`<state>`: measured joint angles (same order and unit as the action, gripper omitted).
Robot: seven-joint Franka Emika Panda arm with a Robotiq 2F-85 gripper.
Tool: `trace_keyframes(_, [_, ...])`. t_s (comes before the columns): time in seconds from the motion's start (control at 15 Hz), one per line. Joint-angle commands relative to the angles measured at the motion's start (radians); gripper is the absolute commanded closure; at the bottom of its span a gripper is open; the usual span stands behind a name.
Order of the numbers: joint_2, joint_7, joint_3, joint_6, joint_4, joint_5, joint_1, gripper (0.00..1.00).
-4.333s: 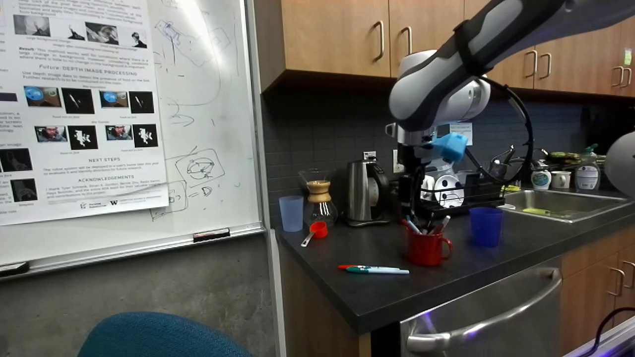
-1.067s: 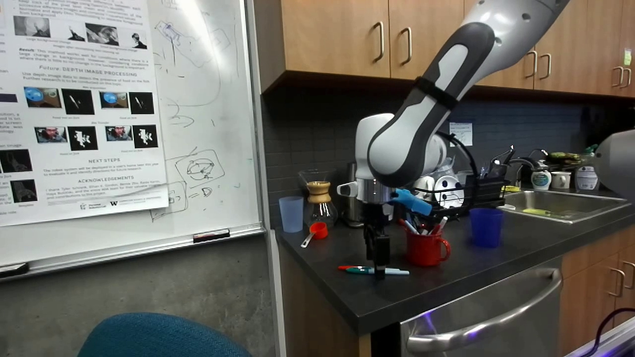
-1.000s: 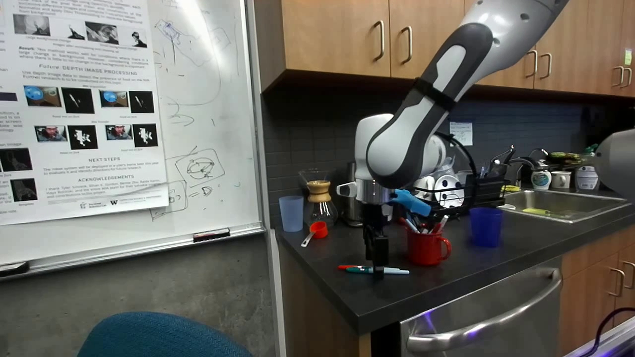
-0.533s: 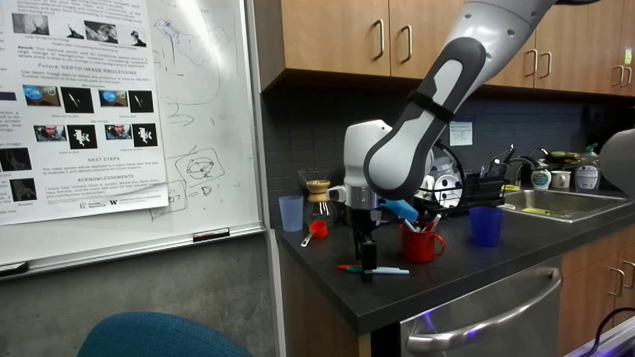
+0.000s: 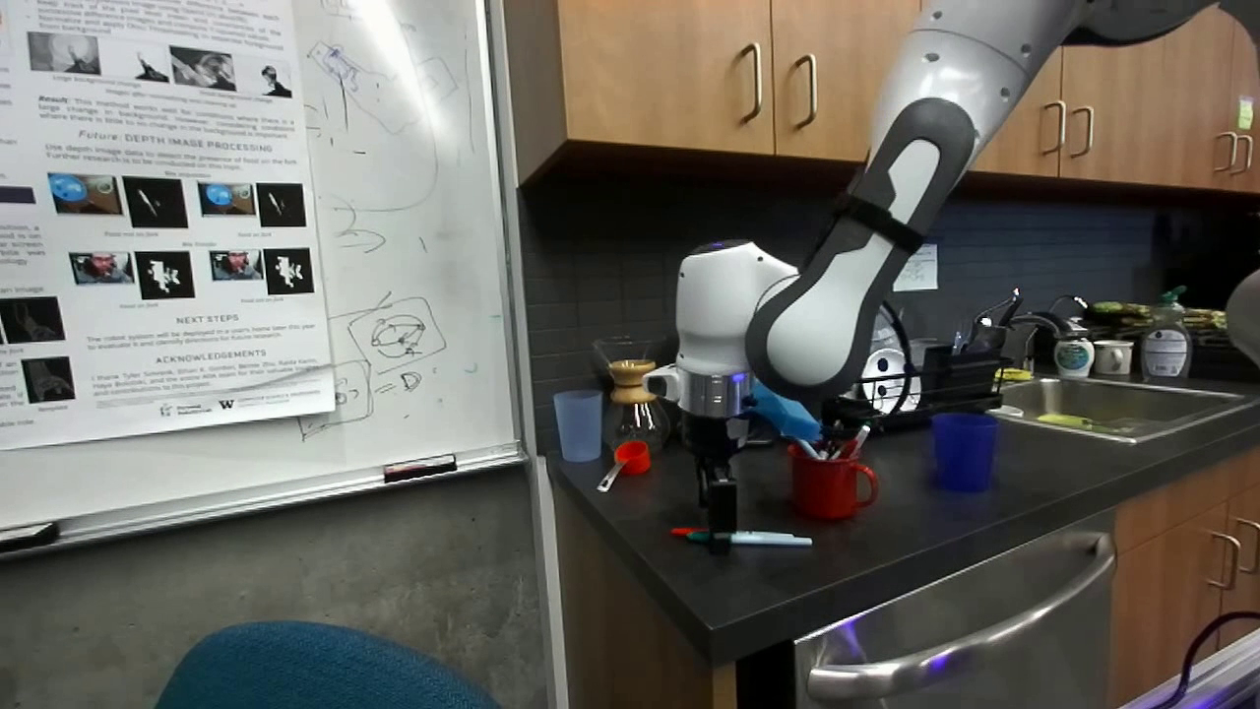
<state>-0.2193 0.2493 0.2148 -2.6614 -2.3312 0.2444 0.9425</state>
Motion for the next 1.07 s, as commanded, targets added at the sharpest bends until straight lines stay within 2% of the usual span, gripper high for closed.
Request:
trace_keyframes(0.0, [0.006,-0.084,-0.145,0.003,0.003,0.102,-0.152,0.0])
trace_keyframes(0.13, [0.008,-0.122,-0.173,-0.001,0.002,0.139,-0.186,0.0])
trace_keyframes(0.27, [0.008,-0.126,-0.177,-0.002,0.002,0.141,-0.191,0.0])
trace_keyframes(0.53, [0.007,-0.078,-0.307,0.018,0.007,0.097,-0.309,0.0])
trace_keyframes(1.0, [0.003,-0.082,-0.456,0.082,0.02,0.103,-0.449,0.0])
